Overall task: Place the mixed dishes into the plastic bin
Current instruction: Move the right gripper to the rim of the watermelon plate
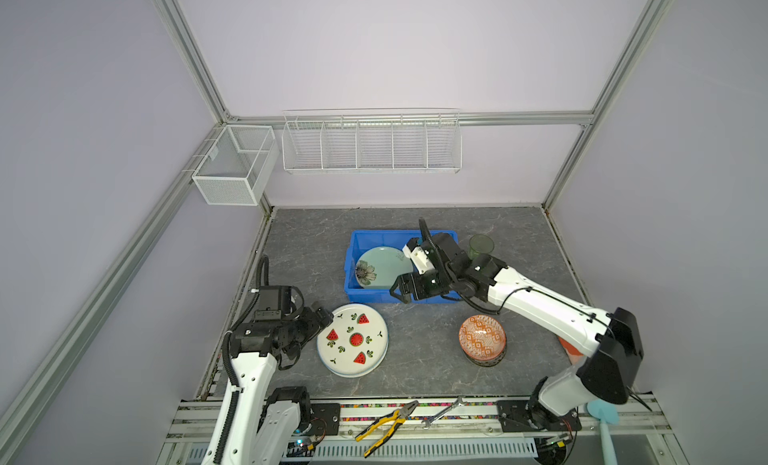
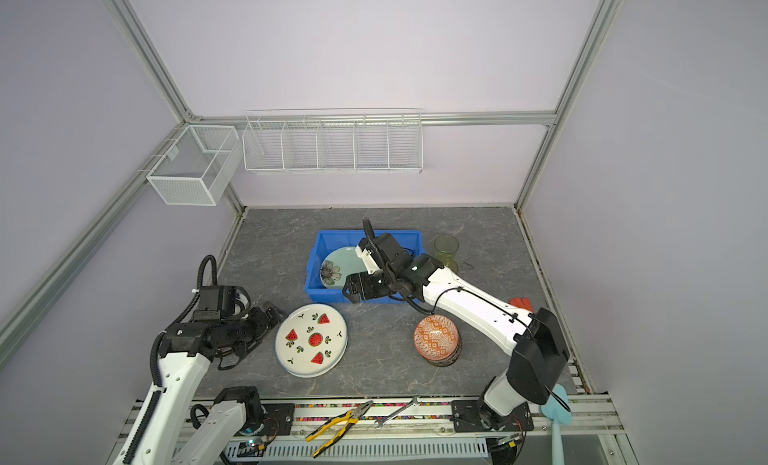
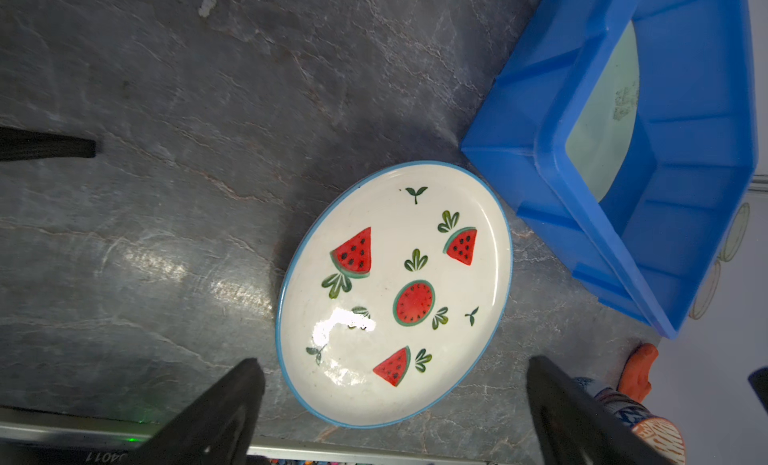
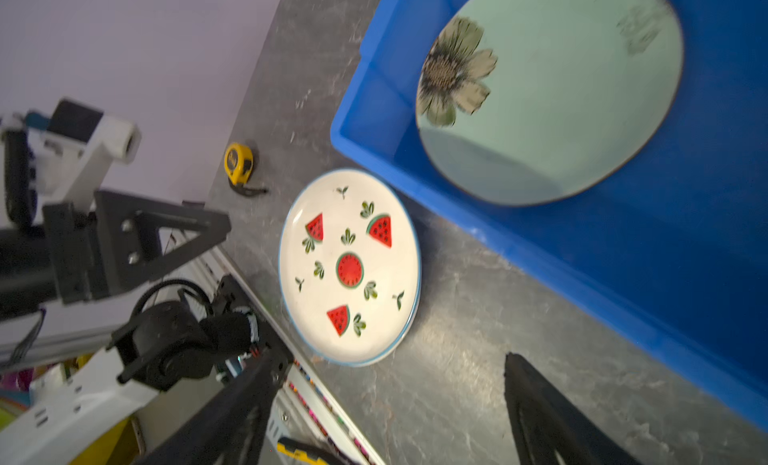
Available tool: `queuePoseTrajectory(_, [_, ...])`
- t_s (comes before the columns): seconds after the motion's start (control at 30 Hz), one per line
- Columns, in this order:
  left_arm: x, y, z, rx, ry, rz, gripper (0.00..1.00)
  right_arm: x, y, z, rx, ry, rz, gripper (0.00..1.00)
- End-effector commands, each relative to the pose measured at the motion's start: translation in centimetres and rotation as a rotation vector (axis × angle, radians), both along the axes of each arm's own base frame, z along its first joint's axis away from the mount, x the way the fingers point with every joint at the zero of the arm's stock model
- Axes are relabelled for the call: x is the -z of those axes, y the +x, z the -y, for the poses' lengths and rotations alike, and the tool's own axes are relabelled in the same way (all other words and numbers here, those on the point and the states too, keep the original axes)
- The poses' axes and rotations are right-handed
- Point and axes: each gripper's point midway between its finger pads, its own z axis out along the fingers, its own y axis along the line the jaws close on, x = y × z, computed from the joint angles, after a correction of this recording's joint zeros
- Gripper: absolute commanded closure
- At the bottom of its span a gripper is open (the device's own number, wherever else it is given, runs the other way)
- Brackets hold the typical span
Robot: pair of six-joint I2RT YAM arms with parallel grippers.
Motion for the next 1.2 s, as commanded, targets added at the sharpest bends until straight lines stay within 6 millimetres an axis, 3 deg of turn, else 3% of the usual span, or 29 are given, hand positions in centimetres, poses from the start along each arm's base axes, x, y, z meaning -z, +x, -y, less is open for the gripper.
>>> queuePoseTrajectory(0.0, [0.3,0.1,-0.1,-0.021,-0.013,-0.011,0.02,1.3,-2.9,1.4,0.001,-0.080,-0.021,0.12])
queuePoseTrajectory(0.13, [0.9,-0.6,-0.3,-0.048,-0.018,-0.033,0.02,2.8,-5.0,1.4,-0.011,-0.091,-0.050,0.12])
queuePoseTrajectory(0.23, [1.5,-1.9,-1.5,-0.098,0.042,-0.066,0.01,4.1,-6.0,1.1,-0.012,-0.100,-0.075,0.12])
queuePoseTrajectory(0.43, [1.5,-3.3,-1.9,-0.159,0.037,-0.025,0.00,6.4,-7.4,-0.8,-0.024,-0.091,-0.108,0.12])
queuePoseTrajectory(0.57, [3.5,-3.9,-1.6,-0.168,0.011,-0.063,0.00,7.5,-7.4,-2.1,-0.018,-0.096,-0.122,0.11])
queuePoseTrajectory(0.8, [4.2,-3.0,-0.1,-0.210,-0.112,-0.030,0.05,9.9,-7.0,-3.1,0.019,-0.097,-0.153,0.10])
queuePoseTrajectory(1.17, [6.5,-2.1,1.4,-0.196,-0.228,0.036,0.01,11.8,-6.3,-4.6,0.042,-0.089,-0.194,0.10])
